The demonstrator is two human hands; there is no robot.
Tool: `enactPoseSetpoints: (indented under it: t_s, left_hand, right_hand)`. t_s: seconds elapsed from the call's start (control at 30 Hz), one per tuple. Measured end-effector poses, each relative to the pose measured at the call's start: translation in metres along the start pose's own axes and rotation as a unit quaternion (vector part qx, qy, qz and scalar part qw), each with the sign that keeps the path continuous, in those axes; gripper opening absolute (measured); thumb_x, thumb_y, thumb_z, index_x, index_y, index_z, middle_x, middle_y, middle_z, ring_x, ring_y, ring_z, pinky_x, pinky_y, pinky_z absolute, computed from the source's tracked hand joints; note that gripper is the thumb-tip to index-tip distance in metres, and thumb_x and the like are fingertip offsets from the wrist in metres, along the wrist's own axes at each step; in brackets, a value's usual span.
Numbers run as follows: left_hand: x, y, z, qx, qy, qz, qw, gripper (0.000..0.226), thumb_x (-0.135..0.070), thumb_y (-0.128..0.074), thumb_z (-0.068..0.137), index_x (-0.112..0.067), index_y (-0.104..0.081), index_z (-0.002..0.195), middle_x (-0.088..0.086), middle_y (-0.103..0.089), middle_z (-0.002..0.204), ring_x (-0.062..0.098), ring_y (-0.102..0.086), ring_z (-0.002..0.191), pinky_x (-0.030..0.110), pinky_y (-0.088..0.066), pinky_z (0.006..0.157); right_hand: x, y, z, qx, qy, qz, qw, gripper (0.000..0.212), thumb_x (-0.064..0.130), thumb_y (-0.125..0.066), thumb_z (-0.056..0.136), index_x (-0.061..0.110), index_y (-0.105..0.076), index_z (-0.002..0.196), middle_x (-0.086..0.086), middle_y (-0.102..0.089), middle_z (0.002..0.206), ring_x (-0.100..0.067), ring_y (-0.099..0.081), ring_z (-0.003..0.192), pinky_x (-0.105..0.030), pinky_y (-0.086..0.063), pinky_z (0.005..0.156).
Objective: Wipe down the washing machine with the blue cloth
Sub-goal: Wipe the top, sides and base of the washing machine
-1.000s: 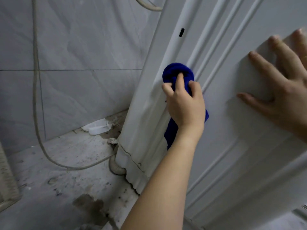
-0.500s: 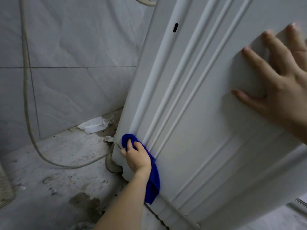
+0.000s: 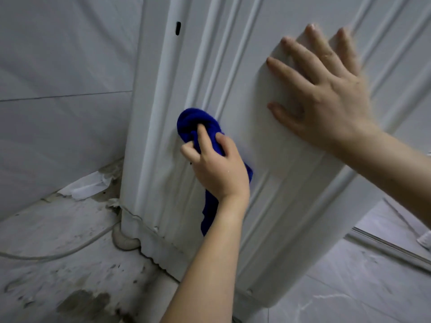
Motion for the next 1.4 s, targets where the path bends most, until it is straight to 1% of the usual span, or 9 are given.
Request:
enactPoseSetpoints:
  t_s: [0.1, 0.27, 0.4, 0.6, 0.8, 0.93, 1.13, 1.27, 1.4]
  left_hand:
    - [0.061, 0.019, -0.028, -0.025, 0.073, 0.045, 0.996, 0.046, -0.034, -0.044, 0.092, -0.011, -0.06, 0.129, 0.016, -0.047, 0.115, 0.036, -0.057, 0.08, 0.033, -0.044, 0.066]
    - [0.075, 0.03, -0.038, -0.007, 0.15, 0.04, 0.988, 0.043, -0.028, -0.045, 0.096, -0.011, -0.053, 0.135, 0.012, -0.042, 0.119, 0.029, -0.053, 0.075, 0.031, -0.039, 0.067]
    - [0.017, 0.007, -0.043, 0.007, 0.066, -0.031, 0.997, 0.041, -0.026, -0.051, 0.092, -0.006, -0.059, 0.127, 0.017, -0.047, 0.115, 0.03, -0.054, 0.08, 0.024, -0.036, 0.068]
    - [-0.005, -0.015, -0.05, 0.019, -0.051, -0.054, 0.997, 0.039, -0.023, -0.055, 0.089, -0.008, -0.063, 0.124, 0.013, -0.048, 0.105, 0.027, -0.054, 0.076, 0.035, -0.05, 0.064]
    - [0.042, 0.009, -0.061, 0.009, 0.014, -0.012, 1.0, 0.038, -0.025, -0.052, 0.089, -0.007, -0.063, 0.121, 0.011, -0.047, 0.108, 0.018, -0.05, 0.073, 0.034, -0.05, 0.06]
    - [0.027, 0.011, -0.061, 0.001, 0.075, -0.028, 0.997, 0.043, -0.028, -0.049, 0.09, -0.007, -0.061, 0.125, 0.01, -0.046, 0.11, 0.018, -0.048, 0.072, 0.034, -0.048, 0.062]
    - [-0.043, -0.018, -0.055, 0.015, -0.015, -0.076, 0.997, 0.038, -0.021, -0.057, 0.088, -0.009, -0.063, 0.124, 0.014, -0.048, 0.108, 0.008, -0.04, 0.074, 0.016, -0.032, 0.065]
    - [-0.014, -0.011, -0.069, 0.007, -0.026, -0.048, 0.998, 0.036, -0.018, -0.059, 0.087, -0.006, -0.064, 0.121, 0.019, -0.049, 0.105, 0.02, -0.049, 0.081, 0.023, -0.039, 0.069]
    - [0.008, 0.0, -0.08, 0.032, 0.004, -0.044, 0.998, 0.038, -0.019, -0.056, 0.088, -0.005, -0.062, 0.122, 0.019, -0.046, 0.107, 0.016, -0.046, 0.08, 0.025, -0.038, 0.069]
  right_hand:
    - [-0.002, 0.007, -0.014, 0.008, 0.003, 0.038, 0.999, 0.051, 0.036, -0.056, 0.1, 0.01, -0.056, 0.144, -0.017, -0.05, 0.152, -0.041, -0.04, 0.145, -0.057, -0.025, 0.122]
    - [-0.014, 0.022, -0.057, 0.028, 0.026, 0.029, 0.999, 0.052, 0.03, -0.05, 0.102, 0.012, -0.047, 0.151, -0.014, -0.044, 0.157, -0.036, -0.037, 0.148, -0.049, -0.026, 0.123]
    - [-0.011, 0.02, -0.059, 0.02, 0.022, 0.012, 0.999, 0.054, 0.028, -0.05, 0.101, 0.013, -0.044, 0.153, -0.014, -0.042, 0.158, -0.037, -0.036, 0.148, -0.051, -0.027, 0.123]
    - [-0.012, 0.017, -0.061, 0.026, 0.038, -0.001, 0.999, 0.053, 0.026, -0.048, 0.103, 0.012, -0.043, 0.154, -0.015, -0.041, 0.158, -0.038, -0.035, 0.148, -0.052, -0.026, 0.123]
    - [-0.013, 0.019, -0.061, 0.02, 0.034, 0.0, 0.999, 0.054, 0.024, -0.05, 0.102, 0.01, -0.044, 0.154, -0.016, -0.042, 0.158, -0.039, -0.036, 0.148, -0.054, -0.028, 0.122]
    - [-0.01, 0.019, -0.059, 0.007, 0.031, -0.005, 0.999, 0.054, 0.024, -0.052, 0.1, 0.01, -0.046, 0.152, -0.015, -0.044, 0.156, -0.039, -0.039, 0.146, -0.054, -0.03, 0.121]
    - [-0.012, 0.021, -0.056, 0.022, 0.026, -0.001, 0.999, 0.055, 0.03, -0.052, 0.1, 0.014, -0.047, 0.152, -0.012, -0.044, 0.157, -0.034, -0.037, 0.148, -0.048, -0.025, 0.123]
    - [-0.036, 0.039, -0.065, 0.031, -0.018, -0.026, 0.999, 0.055, 0.038, -0.056, 0.099, 0.019, -0.049, 0.151, -0.01, -0.046, 0.156, -0.034, -0.038, 0.148, -0.052, -0.023, 0.123]
    - [-0.081, 0.067, -0.093, 0.029, -0.108, -0.03, 0.993, 0.065, 0.051, -0.054, 0.099, 0.02, -0.041, 0.156, -0.012, -0.036, 0.162, -0.036, -0.028, 0.151, -0.051, -0.016, 0.125]
Point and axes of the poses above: each hand's wrist, its own z-axis towards the middle knuckle, its own y-axis out of the back of the hand, x = y × z, the point moved 4 cm from there along z, towards the middle knuckle
